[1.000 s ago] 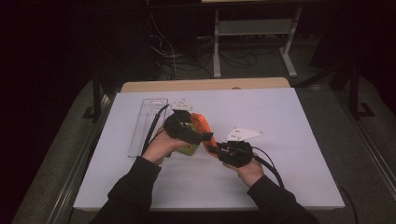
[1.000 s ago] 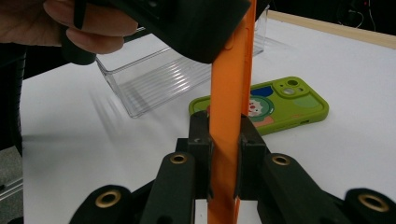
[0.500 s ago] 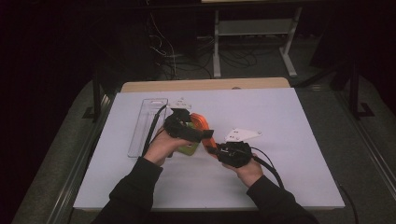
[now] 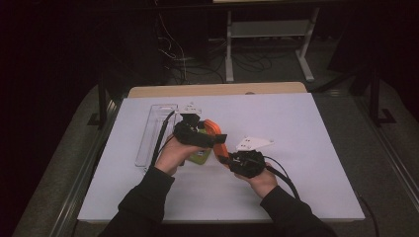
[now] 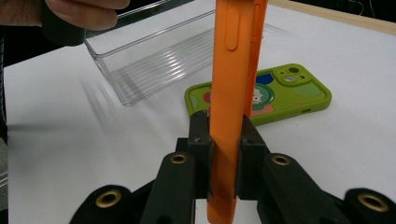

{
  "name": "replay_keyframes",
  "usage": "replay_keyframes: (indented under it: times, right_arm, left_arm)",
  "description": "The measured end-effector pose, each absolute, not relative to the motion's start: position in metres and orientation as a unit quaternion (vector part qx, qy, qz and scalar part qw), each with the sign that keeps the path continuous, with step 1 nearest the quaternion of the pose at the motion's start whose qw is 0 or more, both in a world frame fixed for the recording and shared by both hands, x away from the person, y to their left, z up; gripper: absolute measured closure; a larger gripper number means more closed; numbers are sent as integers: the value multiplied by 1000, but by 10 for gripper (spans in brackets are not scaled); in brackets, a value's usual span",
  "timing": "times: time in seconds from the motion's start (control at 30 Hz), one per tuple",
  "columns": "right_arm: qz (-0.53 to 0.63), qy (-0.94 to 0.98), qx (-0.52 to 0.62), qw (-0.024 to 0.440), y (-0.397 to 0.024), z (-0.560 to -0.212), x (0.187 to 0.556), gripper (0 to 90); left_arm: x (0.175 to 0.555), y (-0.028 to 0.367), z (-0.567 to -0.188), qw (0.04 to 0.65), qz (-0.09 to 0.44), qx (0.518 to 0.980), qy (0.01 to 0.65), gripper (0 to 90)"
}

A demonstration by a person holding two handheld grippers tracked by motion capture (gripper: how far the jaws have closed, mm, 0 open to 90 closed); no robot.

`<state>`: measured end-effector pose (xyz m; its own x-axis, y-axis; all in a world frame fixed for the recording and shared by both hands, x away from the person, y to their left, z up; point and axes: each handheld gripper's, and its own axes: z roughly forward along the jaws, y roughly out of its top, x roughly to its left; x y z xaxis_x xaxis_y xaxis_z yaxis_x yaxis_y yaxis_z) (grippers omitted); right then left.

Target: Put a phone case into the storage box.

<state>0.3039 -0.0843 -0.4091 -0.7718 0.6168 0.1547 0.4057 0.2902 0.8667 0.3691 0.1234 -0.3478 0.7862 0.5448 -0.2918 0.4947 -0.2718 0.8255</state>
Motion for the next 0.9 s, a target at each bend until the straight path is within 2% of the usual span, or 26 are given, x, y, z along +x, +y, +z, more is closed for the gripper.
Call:
replay_keyframes:
  times: [0.33, 0.4, 0.43, 0.47, 0.57, 0.83, 0.9]
  right_arm:
    - [489, 805, 318, 108, -84, -410, 304, 776]
    - [485, 808, 317, 103, -84, -409, 305, 695]
    - [480, 812, 317, 101, -84, -409, 305, 602]
    - [474, 815, 317, 103, -85, -409, 305, 550]
    - [458, 825, 313, 108, -90, -408, 304, 425]
    - [426, 839, 320, 111, -114, -411, 304, 205]
    - [414, 846, 321, 96, -121, -414, 302, 129]
  left_arm:
    - [372, 123, -349, 512, 19, 802, 308, 152]
    - [372, 122, -349, 508, 17, 805, 307, 154]
    - [374, 123, -348, 503, 21, 811, 299, 155]
    - [374, 122, -348, 500, 18, 811, 303, 155]
    - [376, 122, -347, 488, 19, 819, 303, 155]
    - [383, 127, -337, 469, 36, 828, 306, 154]
    - [386, 128, -332, 464, 42, 829, 310, 154]
